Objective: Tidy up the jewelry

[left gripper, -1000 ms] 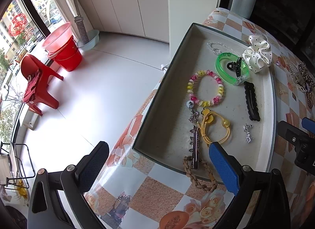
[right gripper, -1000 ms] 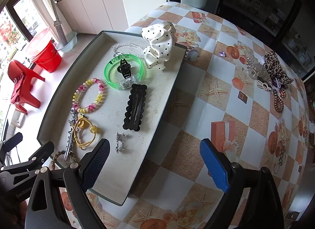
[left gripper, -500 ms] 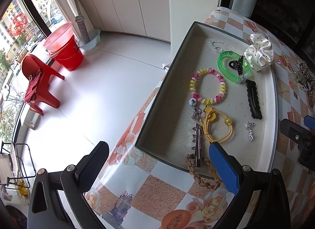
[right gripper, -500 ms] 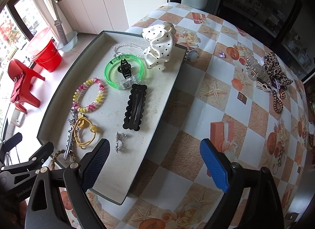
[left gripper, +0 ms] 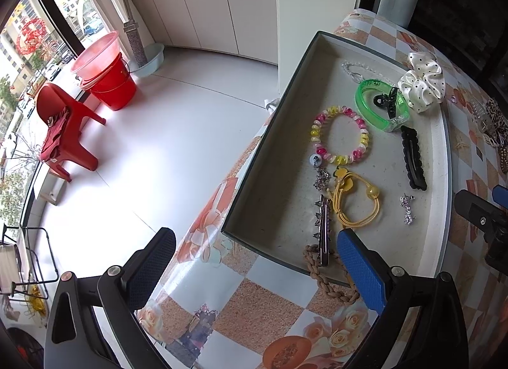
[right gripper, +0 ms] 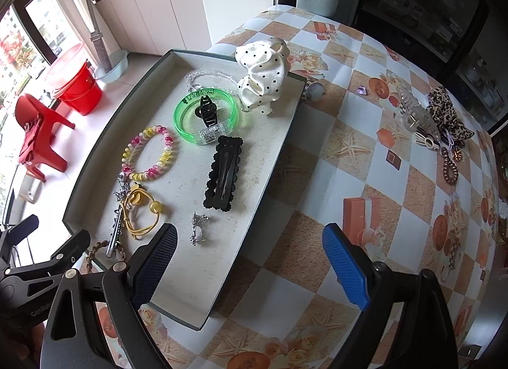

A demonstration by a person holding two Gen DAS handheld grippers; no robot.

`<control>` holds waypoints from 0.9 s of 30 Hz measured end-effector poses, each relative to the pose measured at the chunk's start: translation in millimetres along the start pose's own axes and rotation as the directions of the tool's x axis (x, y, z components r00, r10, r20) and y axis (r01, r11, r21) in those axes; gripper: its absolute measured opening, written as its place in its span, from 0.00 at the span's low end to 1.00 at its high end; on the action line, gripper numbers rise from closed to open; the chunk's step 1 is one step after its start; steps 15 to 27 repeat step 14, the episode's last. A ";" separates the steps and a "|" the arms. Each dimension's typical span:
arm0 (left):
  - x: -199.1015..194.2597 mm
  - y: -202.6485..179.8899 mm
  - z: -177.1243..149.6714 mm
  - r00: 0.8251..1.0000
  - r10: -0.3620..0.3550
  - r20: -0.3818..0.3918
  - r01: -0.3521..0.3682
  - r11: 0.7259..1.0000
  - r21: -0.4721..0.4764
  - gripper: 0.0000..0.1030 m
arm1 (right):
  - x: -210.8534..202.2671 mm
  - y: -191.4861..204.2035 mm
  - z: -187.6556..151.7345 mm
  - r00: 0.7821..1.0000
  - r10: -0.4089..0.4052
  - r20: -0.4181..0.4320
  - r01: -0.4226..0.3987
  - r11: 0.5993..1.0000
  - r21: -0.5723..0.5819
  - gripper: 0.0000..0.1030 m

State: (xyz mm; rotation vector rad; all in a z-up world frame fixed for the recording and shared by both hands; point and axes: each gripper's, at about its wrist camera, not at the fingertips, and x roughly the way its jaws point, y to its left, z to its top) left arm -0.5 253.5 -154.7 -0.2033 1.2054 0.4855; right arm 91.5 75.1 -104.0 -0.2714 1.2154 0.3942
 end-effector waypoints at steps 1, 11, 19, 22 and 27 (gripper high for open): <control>0.0 0.0 0.0 1.000 0.002 0.000 -0.002 1.000 -0.001 1.00 | 0.4 1.9 -0.7 1.000 0.000 0.000 0.000 1.000 0.000 0.91; -1.2 1.6 -0.8 1.000 0.003 0.010 -0.003 1.000 -0.008 1.00 | -0.3 1.2 -0.4 1.000 0.000 0.000 0.000 1.000 -0.003 0.91; -1.6 1.8 -1.4 1.000 0.008 0.015 -0.008 1.000 0.001 1.00 | -0.8 1.8 -0.6 1.000 0.002 -0.002 -0.002 1.000 -0.003 0.91; -1.6 1.8 -1.4 1.000 0.008 0.015 -0.008 1.000 0.001 1.00 | -0.8 1.8 -0.6 1.000 0.002 -0.002 -0.002 1.000 -0.003 0.91; -1.6 1.8 -1.4 1.000 0.008 0.015 -0.008 1.000 0.001 1.00 | -0.8 1.8 -0.6 1.000 0.002 -0.002 -0.002 1.000 -0.003 0.91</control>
